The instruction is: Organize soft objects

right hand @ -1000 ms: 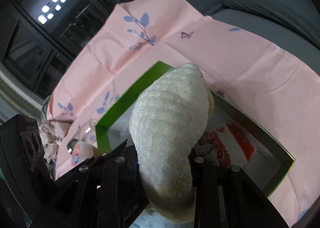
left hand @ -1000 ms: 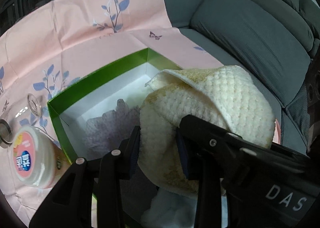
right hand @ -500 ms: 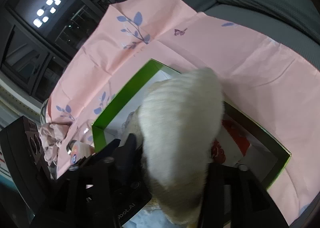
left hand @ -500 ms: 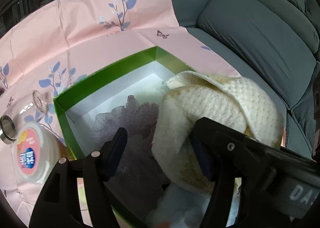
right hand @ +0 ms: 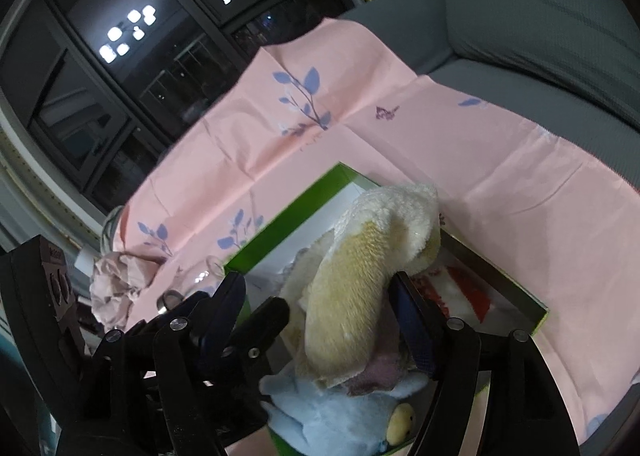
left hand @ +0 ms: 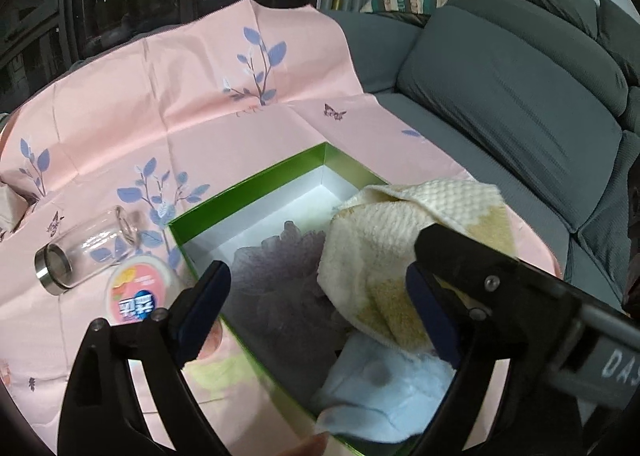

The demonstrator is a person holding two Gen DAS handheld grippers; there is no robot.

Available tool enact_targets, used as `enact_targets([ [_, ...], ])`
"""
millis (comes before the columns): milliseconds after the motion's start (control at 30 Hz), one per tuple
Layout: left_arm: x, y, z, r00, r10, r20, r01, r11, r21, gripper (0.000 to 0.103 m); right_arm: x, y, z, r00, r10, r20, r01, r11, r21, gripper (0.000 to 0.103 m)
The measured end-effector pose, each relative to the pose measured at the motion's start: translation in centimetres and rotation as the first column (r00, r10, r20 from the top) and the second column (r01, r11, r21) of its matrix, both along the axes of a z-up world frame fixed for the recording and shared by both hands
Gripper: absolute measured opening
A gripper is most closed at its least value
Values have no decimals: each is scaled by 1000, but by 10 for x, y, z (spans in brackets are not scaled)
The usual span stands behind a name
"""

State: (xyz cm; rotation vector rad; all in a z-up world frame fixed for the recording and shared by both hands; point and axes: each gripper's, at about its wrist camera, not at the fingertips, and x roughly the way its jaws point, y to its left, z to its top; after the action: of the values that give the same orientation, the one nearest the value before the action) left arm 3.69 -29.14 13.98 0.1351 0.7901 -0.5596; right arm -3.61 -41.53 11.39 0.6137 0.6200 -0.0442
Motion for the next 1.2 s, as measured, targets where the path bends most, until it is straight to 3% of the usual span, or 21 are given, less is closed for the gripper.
enact_targets([
  [200,-12,16,16,1000,5,14,-4,1000,-31,90,-15,6,14,999,-16,31,17,999,-29,75],
  [367,-24,29,28,999,18,36,-16,999,-46,98,-25,14,24,999,-49,21,51,995,-89,76],
  [500,-30,37,33,999,21,31,-19,998,-53,98,-31,20,29,997,-71,18,72,989,-126,88],
  [1200,-43,51,30,1000,14,-26,-15,998,-56,99,-49,30,37,989,-149,-20,140,961,-240,88],
])
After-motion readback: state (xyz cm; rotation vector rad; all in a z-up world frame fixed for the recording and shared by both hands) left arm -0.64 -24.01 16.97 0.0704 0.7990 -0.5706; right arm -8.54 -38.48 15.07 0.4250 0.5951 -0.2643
